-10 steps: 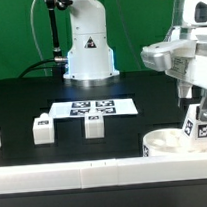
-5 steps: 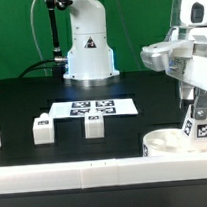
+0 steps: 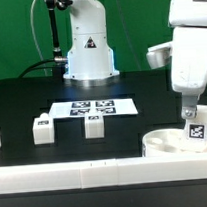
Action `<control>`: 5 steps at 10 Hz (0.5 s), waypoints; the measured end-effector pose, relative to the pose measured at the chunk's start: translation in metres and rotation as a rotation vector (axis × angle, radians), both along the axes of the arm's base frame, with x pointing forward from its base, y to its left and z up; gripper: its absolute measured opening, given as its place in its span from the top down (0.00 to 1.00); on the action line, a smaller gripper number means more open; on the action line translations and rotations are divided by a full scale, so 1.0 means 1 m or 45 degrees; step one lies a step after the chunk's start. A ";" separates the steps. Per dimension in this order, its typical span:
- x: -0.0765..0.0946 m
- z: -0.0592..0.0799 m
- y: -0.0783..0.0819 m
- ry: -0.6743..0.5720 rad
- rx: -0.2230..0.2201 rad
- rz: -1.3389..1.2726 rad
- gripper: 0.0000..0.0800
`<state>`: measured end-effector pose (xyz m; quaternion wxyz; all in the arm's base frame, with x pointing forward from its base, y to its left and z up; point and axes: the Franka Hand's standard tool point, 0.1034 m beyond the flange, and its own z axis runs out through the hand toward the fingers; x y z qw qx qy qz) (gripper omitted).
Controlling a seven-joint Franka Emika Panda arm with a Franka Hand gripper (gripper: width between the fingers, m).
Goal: Assemble stool
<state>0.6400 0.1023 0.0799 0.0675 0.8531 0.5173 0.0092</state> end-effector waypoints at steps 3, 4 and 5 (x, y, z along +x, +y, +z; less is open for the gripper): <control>0.000 0.000 0.000 -0.026 0.021 -0.247 0.58; 0.000 0.000 0.000 -0.031 0.025 -0.284 0.58; 0.000 0.001 0.000 -0.042 0.039 -0.402 0.58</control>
Offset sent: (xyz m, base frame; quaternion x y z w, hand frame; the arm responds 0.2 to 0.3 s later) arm 0.0000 0.0000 0.0000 0.0000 0.0000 0.1296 0.9916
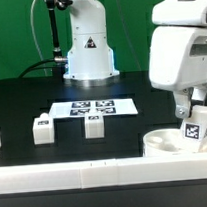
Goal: Assemble stool
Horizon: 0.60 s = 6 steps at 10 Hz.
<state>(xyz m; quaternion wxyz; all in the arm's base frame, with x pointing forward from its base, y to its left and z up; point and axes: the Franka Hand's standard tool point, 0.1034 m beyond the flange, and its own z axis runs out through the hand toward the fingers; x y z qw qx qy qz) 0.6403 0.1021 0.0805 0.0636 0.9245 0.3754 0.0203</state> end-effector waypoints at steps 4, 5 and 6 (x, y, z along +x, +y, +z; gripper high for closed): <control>-0.003 -0.001 -0.003 -0.003 0.101 -0.536 0.58; -0.003 -0.001 -0.004 -0.008 0.123 -0.678 0.58; -0.003 -0.001 -0.005 -0.016 0.128 -0.764 0.58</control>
Offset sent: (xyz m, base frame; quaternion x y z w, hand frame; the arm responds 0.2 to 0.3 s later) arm -0.0078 0.0005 -0.0036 0.0665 -0.0253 0.2416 0.9678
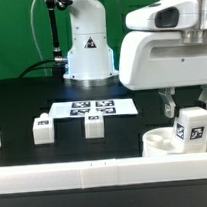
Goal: Assemble stool
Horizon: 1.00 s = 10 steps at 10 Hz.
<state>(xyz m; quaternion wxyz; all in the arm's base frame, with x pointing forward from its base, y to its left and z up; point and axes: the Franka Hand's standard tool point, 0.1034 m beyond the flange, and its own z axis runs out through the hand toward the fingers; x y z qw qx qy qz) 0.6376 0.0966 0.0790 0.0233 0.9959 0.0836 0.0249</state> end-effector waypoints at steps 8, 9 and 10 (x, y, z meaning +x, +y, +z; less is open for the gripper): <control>0.004 0.001 -0.015 -0.054 0.046 -0.700 0.58; 0.004 0.001 -0.014 -0.055 0.046 -0.693 0.58; 0.004 0.002 -0.014 -0.056 0.046 -0.682 0.58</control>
Offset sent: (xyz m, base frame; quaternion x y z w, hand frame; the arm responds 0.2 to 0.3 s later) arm -0.0053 -0.0045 -0.0007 0.0298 0.0086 0.2498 0.9678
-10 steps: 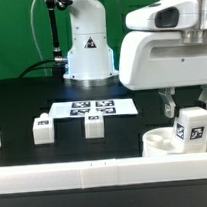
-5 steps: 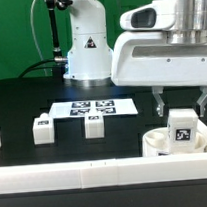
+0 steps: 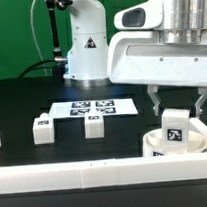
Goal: Assemble stool
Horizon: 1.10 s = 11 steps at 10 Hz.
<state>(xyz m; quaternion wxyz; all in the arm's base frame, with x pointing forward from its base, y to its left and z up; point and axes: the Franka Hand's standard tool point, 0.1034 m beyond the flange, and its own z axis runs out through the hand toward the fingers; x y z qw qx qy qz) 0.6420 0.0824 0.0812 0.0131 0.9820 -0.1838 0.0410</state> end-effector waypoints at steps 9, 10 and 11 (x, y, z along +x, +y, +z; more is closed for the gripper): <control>-0.035 0.024 -0.055 -0.011 -0.022 0.133 0.19; -0.035 0.024 -0.054 -0.011 -0.022 0.134 0.19; -0.035 0.023 -0.055 -0.012 -0.024 0.143 0.19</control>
Offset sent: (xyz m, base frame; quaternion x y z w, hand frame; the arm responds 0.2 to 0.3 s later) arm -0.0456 -0.0478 0.0310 -0.0105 -0.0223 -0.0517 0.9984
